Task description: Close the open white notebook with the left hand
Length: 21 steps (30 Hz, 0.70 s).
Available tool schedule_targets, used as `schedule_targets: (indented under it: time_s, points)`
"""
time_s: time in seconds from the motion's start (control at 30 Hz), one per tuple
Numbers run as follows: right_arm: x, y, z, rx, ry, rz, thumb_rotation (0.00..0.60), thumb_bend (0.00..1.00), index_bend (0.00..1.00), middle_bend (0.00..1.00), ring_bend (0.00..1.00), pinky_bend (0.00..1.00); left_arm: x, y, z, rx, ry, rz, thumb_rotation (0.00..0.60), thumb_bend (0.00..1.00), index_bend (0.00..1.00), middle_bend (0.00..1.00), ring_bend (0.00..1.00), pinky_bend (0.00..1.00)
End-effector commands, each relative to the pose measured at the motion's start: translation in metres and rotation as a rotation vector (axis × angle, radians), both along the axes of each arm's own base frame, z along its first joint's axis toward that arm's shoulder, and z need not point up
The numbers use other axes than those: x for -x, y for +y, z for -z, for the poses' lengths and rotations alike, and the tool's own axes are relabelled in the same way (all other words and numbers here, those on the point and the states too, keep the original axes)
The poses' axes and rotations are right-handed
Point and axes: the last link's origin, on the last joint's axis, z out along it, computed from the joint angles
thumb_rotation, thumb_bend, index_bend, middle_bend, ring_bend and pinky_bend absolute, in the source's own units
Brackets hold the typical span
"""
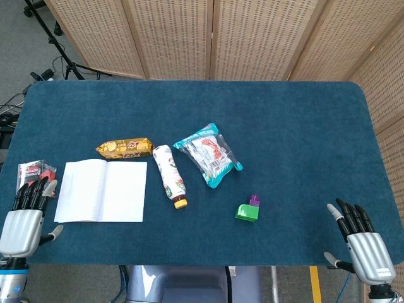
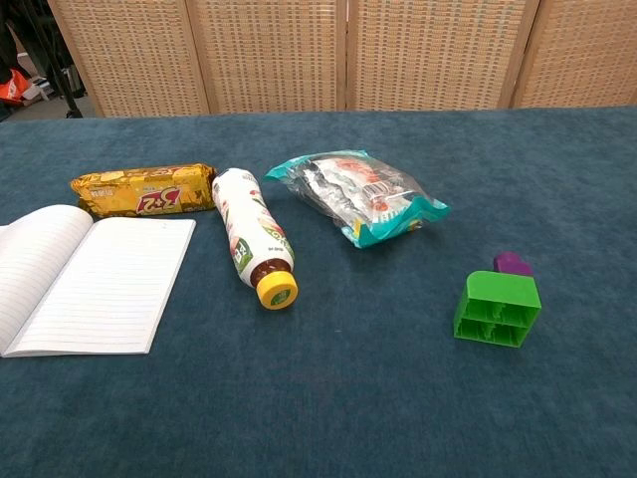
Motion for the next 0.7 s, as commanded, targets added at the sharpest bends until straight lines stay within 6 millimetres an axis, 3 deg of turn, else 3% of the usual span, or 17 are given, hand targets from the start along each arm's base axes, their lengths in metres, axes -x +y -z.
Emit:
schedule_targets:
  time_s: [0.03,0.7]
  points:
    - [-0.0001,-0.0001,0.0,0.001,0.0,-0.001,0.6,0.04,0.0,0.0,0.0,0.0,-0.0001,0.0001,0.0002,0.001,0.0,0.001,0.6,0.14,0.0,0.0,0.0,0.0]
    - [-0.0003,-0.0002,-0.0049,0.022,-0.013,0.002,0.6,0.04,0.0,0.0,0.0,0.0,0.0022,-0.0018,0.0051,0.016,-0.015,0.006,0.6,0.13,0.0,0.0,0.0,0.0]
